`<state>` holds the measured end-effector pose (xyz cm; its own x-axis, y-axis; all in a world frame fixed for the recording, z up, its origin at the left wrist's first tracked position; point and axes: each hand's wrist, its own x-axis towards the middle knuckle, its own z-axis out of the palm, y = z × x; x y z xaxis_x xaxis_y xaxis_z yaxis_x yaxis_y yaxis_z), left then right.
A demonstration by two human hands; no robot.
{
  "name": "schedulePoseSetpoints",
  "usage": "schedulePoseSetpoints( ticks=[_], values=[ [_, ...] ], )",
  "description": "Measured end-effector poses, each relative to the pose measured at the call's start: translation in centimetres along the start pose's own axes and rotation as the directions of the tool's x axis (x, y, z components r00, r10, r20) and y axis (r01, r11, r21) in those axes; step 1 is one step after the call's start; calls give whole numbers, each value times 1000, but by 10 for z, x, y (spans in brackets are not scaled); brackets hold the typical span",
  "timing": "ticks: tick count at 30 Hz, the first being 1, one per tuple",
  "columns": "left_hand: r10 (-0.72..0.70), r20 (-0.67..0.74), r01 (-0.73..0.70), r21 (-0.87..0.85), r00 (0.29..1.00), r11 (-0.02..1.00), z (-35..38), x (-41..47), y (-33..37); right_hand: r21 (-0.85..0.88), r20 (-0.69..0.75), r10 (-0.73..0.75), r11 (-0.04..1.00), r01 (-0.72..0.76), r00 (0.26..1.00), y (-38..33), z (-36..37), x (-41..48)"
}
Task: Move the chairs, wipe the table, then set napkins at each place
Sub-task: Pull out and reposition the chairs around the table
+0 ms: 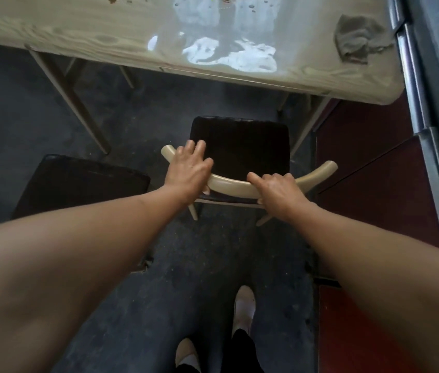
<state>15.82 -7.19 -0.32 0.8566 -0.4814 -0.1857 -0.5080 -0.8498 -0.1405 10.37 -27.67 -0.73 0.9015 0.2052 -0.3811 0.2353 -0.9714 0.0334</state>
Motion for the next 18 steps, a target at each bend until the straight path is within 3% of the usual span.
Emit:
schedulePoseSetpoints(
  ticks=[4,7,9,11,14,16,18],
  values=[
    [-279,78,289,-190,957,938,-8,29,3,-9,-30,7,1000,-8,1000,18,-8,29],
    [-459,119,473,-288,881,833,-14,47,2,3,-50,-2,1000,2,999,29,-14,51],
    [-541,222,584,-356,811,730,-15,58,2,19,-75,2,1000,-1,997,37,-16,65],
    [-538,402,666,-546,741,509,-13,69,-3,35,-85,21,999,-18,996,42,-19,75],
    [-411,588,642,-767,697,-8,-12,83,-8,77,-50,76,994,-72,996,46,-26,80],
    [-332,708,646,-705,623,-293,-16,91,-5,157,-49,185,972,-176,981,51,-30,75],
    [-223,799,686,-596,559,-418,-20,100,0,281,-94,389,893,-351,916,57,-36,65]
  ],
)
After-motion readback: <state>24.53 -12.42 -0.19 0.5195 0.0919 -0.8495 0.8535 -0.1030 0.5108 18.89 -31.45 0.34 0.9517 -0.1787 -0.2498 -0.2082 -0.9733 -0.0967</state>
